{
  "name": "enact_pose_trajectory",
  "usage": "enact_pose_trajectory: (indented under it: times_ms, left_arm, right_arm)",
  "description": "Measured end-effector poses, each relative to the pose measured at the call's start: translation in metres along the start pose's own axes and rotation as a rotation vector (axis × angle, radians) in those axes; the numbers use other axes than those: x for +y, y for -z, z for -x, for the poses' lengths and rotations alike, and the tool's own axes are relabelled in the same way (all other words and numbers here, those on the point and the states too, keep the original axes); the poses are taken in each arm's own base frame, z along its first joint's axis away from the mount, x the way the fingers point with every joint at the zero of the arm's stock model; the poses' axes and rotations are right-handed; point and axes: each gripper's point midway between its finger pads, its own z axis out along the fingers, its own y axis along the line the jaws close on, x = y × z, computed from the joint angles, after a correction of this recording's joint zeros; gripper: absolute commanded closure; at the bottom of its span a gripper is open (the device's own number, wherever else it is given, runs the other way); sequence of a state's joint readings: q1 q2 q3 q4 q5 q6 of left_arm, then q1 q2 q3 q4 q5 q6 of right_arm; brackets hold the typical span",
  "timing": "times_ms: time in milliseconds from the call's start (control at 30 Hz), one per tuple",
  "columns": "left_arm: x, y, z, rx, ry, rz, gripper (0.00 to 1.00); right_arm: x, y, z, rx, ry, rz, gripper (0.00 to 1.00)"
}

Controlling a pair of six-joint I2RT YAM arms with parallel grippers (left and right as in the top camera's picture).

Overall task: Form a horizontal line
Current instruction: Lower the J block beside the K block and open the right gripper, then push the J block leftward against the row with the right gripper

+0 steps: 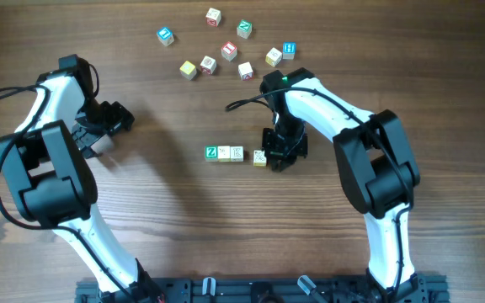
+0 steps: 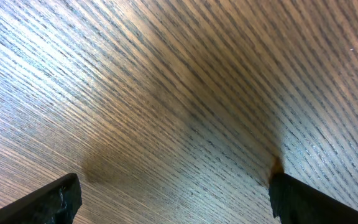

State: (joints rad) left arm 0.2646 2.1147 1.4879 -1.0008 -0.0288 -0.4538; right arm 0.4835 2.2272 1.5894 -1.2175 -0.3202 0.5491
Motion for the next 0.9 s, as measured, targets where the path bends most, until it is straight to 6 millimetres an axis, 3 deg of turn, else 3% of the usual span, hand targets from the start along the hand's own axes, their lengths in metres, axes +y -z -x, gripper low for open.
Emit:
enact_pose_trajectory:
  times_ms: [233, 433, 900]
  left_arm:
    - [0.000, 0.000, 0.000, 0.000, 0.000, 0.000, 0.00]
    - [0.000, 0.000, 0.000, 0.000, 0.000, 0.000, 0.00]
    - [0.000, 0.000, 0.000, 0.000, 0.000, 0.000, 0.00]
  right_arm:
    - [0.023, 0.000, 0.005, -0.005, 0.025, 0.118, 0.87]
    - [0.039, 0.002, 0.014, -0.033, 0.055, 0.198, 0.80]
    - [0.036, 0.002, 0.016, -0.045, 0.054, 0.180, 0.80]
